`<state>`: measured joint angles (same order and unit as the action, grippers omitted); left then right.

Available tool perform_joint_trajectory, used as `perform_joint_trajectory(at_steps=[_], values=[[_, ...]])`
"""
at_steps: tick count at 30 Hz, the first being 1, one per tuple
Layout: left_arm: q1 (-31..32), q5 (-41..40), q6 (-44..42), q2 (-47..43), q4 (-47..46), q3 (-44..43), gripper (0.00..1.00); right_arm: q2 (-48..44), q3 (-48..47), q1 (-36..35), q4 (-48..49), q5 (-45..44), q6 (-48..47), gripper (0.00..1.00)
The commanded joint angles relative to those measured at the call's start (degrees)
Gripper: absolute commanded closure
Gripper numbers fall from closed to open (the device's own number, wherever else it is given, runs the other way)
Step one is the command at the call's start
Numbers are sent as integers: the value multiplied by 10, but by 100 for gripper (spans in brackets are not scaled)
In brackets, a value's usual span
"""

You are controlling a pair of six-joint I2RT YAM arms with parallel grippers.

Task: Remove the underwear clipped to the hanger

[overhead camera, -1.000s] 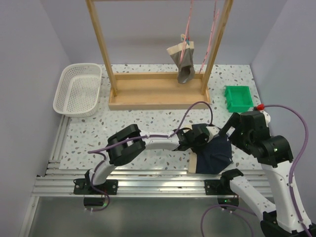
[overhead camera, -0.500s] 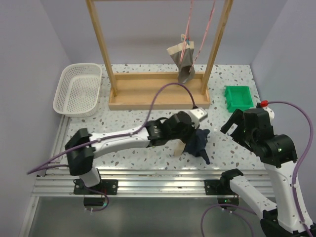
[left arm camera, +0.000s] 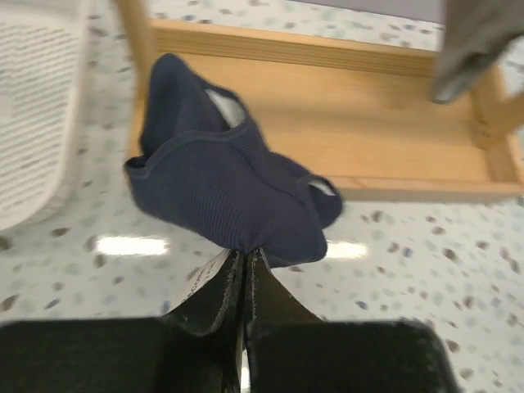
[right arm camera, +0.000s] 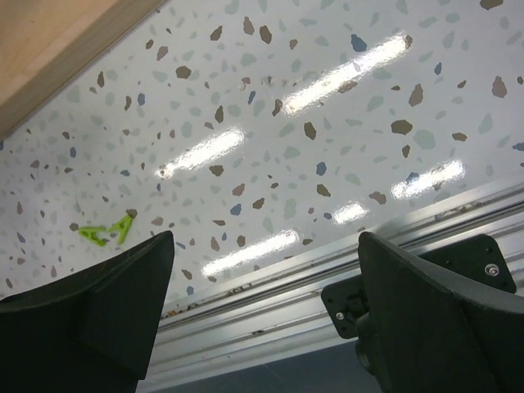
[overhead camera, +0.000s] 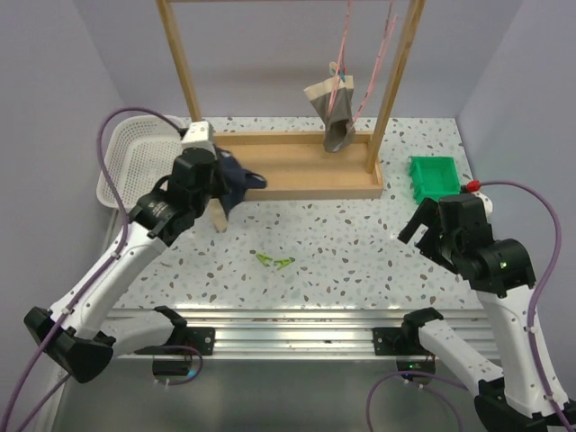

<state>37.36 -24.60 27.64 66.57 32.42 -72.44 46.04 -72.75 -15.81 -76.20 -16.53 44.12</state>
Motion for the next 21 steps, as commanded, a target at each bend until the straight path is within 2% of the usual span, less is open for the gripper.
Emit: perform_joint_trajectory(at_steps=[1,7,10,15,21], values=[[-104,-47,-6,-45,55,20,100,13,9,-2,25,19,-11,3],[-307,38,-46,-16,-38,16,100,30,40,-3,58,66,-39,4],[-365,69,-53,43,-90,-11,100,36,59,-3,76,95,-57,4],[-414,85,-64,170,-146,-109,100,41,75,-3,95,122,-89,4],[-428,29,-84,291,-152,-242,100,48,72,-3,98,126,-110,3]])
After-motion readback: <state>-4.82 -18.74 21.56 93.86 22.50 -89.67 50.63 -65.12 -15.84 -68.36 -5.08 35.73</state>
